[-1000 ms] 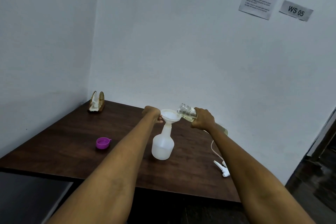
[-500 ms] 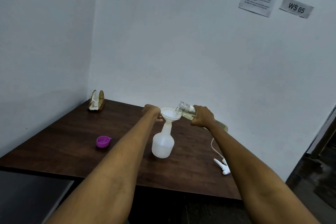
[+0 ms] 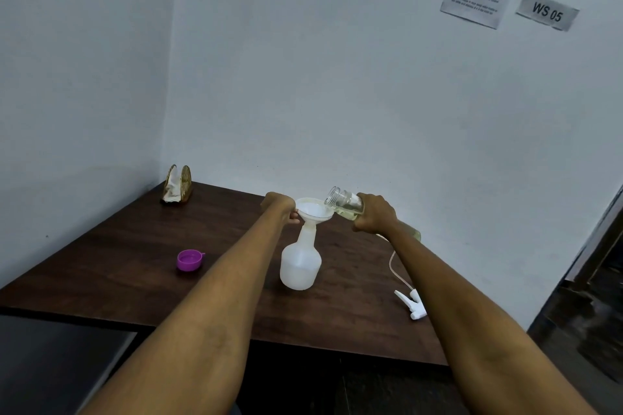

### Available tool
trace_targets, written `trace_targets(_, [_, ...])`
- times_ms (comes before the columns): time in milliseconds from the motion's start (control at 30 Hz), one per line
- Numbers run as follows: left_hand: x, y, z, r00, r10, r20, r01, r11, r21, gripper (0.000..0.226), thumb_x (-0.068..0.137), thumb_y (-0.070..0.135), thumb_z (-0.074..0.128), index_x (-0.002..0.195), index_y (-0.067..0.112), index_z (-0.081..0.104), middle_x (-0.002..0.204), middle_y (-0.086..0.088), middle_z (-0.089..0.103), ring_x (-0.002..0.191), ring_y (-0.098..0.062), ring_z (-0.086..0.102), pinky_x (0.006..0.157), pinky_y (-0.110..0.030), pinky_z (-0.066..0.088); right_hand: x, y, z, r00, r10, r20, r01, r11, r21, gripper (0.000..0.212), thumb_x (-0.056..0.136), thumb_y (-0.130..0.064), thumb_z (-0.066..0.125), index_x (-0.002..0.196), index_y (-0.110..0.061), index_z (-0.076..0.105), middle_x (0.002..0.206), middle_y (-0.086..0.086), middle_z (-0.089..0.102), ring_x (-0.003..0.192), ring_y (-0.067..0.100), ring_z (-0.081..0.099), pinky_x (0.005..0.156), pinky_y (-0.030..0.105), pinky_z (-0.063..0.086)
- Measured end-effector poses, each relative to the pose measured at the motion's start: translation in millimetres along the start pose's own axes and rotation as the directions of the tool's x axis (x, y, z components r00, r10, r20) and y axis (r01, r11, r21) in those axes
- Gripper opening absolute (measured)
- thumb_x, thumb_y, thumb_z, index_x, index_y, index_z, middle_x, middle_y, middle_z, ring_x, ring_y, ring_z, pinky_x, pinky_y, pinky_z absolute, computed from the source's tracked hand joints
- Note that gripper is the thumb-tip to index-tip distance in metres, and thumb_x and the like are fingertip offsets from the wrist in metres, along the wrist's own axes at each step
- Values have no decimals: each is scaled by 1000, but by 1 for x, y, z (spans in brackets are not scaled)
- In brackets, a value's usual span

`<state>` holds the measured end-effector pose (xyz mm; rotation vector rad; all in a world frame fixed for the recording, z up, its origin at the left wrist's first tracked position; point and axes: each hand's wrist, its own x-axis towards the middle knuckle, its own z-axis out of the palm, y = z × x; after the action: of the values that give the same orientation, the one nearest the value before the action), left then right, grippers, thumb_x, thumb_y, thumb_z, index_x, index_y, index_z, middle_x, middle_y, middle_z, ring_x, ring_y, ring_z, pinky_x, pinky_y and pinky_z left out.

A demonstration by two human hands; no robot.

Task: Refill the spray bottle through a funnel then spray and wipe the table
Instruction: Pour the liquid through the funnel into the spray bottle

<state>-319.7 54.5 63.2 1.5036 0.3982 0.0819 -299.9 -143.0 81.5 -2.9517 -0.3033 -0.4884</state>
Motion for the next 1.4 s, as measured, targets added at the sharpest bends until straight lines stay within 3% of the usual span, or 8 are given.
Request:
trace_targets(233, [5,-3,0,999,25,-22,-25,1000,1,26,90,-14,49,113,-14,60,64,-14,47,50,-16,47,73,-37,57,-2,1,2,999,-28,23,27,1000,11,34,61,-15,71,92,-10,58,90,6,66,84,26,60,64,27,40])
trace_targets(400, [-1,-2,-4,1000,11,-12,-11,1000,15,22,89,-14,49,72,-2,54,62,-13,47,48,-15,45,32,-25,47,-1,-3,-1,998,-32,48,32,999,-6,30,61,-14,71,82,-16,50,80,0,57,77,21,52,63,27,37])
trace_targets(467, [0,-2,-2,1000,6,-9,-6,1000,6,26,89,-15,49,67,0,51,62,-13,47,49,-14,46,37,-27,51,-1,-5,-2,998,-35,54,36,999,-11,30,61,-14,71,80,-16,47,79,-2,55,76,20,50,62,27,36])
trace_targets(600, [7,-4,1,1000,17,-14,-17,1000,-15,16,90,-14,49,94,-3,60,63,-13,48,50,-15,47,69,-34,56,0,-7,-3,998,-34,53,35,999,-24,29,61,-13,70,79,-14,47,78,-1,54,75,21,49,61,25,34])
trace_targets(733, [8,-3,1,999,36,-24,-36,999,-2,16,90,-12,52,99,-5,62,64,-14,50,50,-16,48,69,-32,57,1,-10,-4,997,-40,65,42,999,-25,29,62,-13,71,82,-14,51,81,-1,55,77,21,50,62,26,35])
trace_targets(867, [4,-1,-2,1000,21,-20,-21,1000,9,13,90,-12,51,83,-2,57,63,-13,48,48,-15,47,47,-30,56,1,-13,-3,997,-35,75,36,999,-14,29,63,-13,71,80,-15,48,88,5,62,79,22,51,63,26,35])
trace_targets(1067, [4,-3,-2,999,29,-20,-28,999,20,22,91,-11,51,110,-12,62,64,-14,49,51,-15,48,62,-35,57,0,-16,-4,996,-36,81,36,999,-6,29,64,-13,72,87,-13,54,98,8,66,89,27,58,64,27,36])
trace_targets(1400, [0,-4,-1,999,43,-21,-43,999,3,25,91,-11,51,115,-13,60,64,-13,49,50,-15,48,72,-33,56,-2,-15,-4,996,-24,84,25,999,-19,34,63,-14,72,95,-8,59,98,8,66,92,28,59,64,28,36])
